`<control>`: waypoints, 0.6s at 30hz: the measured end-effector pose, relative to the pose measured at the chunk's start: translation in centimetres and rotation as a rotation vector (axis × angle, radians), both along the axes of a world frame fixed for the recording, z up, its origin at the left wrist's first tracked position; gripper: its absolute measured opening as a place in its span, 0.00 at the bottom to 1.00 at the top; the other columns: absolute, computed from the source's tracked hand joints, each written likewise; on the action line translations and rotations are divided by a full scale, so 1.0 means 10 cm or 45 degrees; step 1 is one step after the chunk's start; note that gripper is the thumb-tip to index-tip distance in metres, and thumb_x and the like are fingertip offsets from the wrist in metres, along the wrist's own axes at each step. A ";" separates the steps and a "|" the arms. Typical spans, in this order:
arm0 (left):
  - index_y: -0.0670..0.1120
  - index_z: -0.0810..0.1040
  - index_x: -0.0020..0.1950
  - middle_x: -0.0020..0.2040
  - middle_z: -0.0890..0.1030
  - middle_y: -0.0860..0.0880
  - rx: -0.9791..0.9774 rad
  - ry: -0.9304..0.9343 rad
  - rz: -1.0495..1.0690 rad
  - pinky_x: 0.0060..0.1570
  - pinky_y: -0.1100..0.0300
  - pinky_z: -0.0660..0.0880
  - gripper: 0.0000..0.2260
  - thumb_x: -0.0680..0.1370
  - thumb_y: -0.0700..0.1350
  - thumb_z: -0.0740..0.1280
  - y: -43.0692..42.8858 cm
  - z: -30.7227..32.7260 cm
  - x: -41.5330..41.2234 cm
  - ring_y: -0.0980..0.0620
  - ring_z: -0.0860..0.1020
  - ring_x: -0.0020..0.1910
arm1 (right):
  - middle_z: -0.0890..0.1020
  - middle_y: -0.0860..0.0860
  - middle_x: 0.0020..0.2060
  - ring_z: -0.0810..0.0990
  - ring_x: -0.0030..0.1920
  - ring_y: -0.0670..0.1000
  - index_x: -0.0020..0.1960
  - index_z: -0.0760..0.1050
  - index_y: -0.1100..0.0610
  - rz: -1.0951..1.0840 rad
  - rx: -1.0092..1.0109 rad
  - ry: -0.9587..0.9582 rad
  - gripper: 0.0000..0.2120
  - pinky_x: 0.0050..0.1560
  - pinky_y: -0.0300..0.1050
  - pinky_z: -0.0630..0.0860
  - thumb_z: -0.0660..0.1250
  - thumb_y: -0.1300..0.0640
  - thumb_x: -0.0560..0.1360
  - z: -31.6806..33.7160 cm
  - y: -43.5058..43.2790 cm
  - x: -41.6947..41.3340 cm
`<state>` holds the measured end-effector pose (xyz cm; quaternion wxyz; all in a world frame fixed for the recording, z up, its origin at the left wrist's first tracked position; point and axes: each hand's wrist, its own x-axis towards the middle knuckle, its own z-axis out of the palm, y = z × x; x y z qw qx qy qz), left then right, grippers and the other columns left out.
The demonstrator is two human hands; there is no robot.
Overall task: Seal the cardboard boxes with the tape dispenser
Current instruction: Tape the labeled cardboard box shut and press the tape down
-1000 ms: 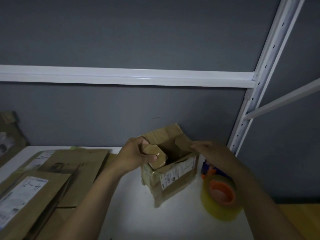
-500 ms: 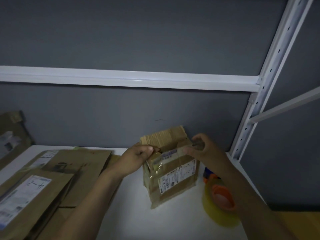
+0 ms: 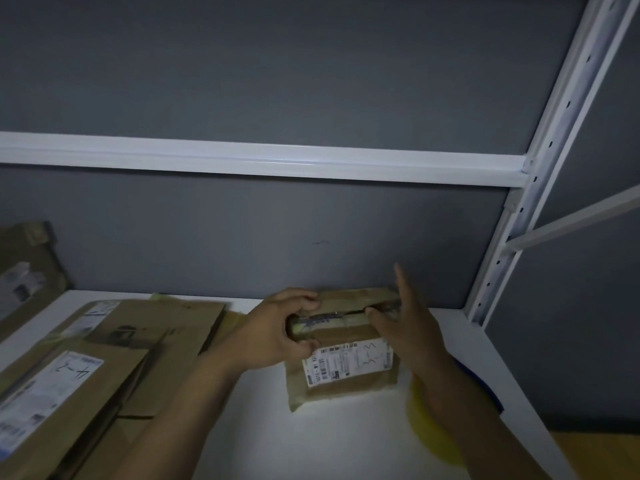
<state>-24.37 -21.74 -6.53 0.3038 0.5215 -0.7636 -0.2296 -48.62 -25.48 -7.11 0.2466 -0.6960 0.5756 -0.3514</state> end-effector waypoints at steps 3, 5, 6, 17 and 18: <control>0.51 0.75 0.68 0.69 0.66 0.66 -0.075 -0.042 0.059 0.68 0.67 0.65 0.41 0.60 0.70 0.69 -0.04 -0.11 0.02 0.65 0.67 0.68 | 0.55 0.41 0.76 0.58 0.74 0.50 0.74 0.57 0.39 0.120 -0.067 0.103 0.29 0.68 0.50 0.63 0.65 0.45 0.77 -0.03 0.01 0.01; 0.53 0.73 0.69 0.73 0.61 0.64 -0.067 -0.065 0.083 0.69 0.67 0.63 0.45 0.57 0.75 0.68 -0.06 -0.19 0.03 0.66 0.64 0.70 | 0.55 0.39 0.75 0.54 0.75 0.49 0.68 0.69 0.42 0.183 -0.071 0.156 0.22 0.71 0.50 0.58 0.63 0.39 0.75 -0.08 0.02 0.01; 0.54 0.72 0.70 0.74 0.58 0.63 -0.044 -0.051 0.086 0.69 0.69 0.62 0.46 0.56 0.75 0.69 -0.06 -0.21 0.03 0.68 0.62 0.70 | 0.56 0.38 0.74 0.56 0.74 0.49 0.66 0.71 0.43 0.223 -0.049 0.103 0.23 0.71 0.49 0.59 0.64 0.37 0.73 -0.10 0.02 0.00; 0.55 0.55 0.79 0.80 0.51 0.52 -0.101 -0.879 0.156 0.75 0.47 0.45 0.42 0.70 0.68 0.68 -0.19 -0.02 -0.10 0.44 0.46 0.78 | 0.56 0.40 0.74 0.59 0.67 0.37 0.71 0.69 0.50 0.348 0.000 0.202 0.32 0.64 0.35 0.60 0.73 0.45 0.70 -0.04 -0.13 0.02; 0.53 0.54 0.79 0.80 0.51 0.52 -0.092 -0.916 0.175 0.75 0.45 0.42 0.44 0.70 0.70 0.66 -0.18 0.00 -0.18 0.43 0.44 0.78 | 0.55 0.40 0.74 0.59 0.66 0.36 0.71 0.68 0.51 0.353 -0.009 0.222 0.32 0.64 0.34 0.60 0.72 0.44 0.70 -0.05 -0.12 0.01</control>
